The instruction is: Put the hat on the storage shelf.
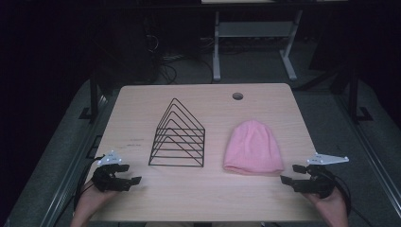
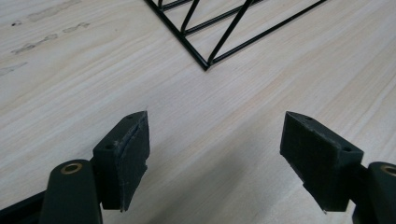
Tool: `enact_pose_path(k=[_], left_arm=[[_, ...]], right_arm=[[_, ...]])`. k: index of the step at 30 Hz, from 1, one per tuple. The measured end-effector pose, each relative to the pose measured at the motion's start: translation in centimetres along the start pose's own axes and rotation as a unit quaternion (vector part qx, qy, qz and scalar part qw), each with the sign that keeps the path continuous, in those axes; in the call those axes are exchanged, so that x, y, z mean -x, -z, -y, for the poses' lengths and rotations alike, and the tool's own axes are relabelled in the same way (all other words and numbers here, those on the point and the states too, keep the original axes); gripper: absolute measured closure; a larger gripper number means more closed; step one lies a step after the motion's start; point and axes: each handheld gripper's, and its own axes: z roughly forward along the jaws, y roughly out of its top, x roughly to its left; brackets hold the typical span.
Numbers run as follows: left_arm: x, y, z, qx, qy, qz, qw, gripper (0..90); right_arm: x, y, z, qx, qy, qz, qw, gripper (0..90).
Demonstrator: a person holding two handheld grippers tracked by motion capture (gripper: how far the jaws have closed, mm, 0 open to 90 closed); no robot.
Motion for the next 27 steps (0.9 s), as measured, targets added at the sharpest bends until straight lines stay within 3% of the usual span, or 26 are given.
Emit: enact_pose_path(k=[8,15,17,23,27], left_arm=[[0.2,-0.2,0.1,-0.007,-0.004,0.006,1.0,24.2],[0.2,0.1,0.1,0.001,-0.002,0.007,1.0,24.2],[0.2,0.1,0.1,-0.001,-0.005,0.005,1.0,24.2],[0.2,0.0,0.0,-0.001,-0.006,0.003,1.0,24.2],[0.3,0.0,0.0,-0.001,-0.005,0.002,1.0,24.2]], right_arm=[[-0.3,0.1,-0.2,0.005,-0.002,0.002,1.0,25.1],[-0.9,0.2,-1.0,0.007,0.007,0.001,0.9999,24.3],[-1.1,0.1,-1.5,-0.003,0.008,-0.006,0.9999,23.4],[-0.8,0.3,-3.3,0.007,0.011,-0.019,0.9997,22.6],[-0.4,-0.1,-4.7,-0.004,0.015,-0.022,0.9996,21.7]])
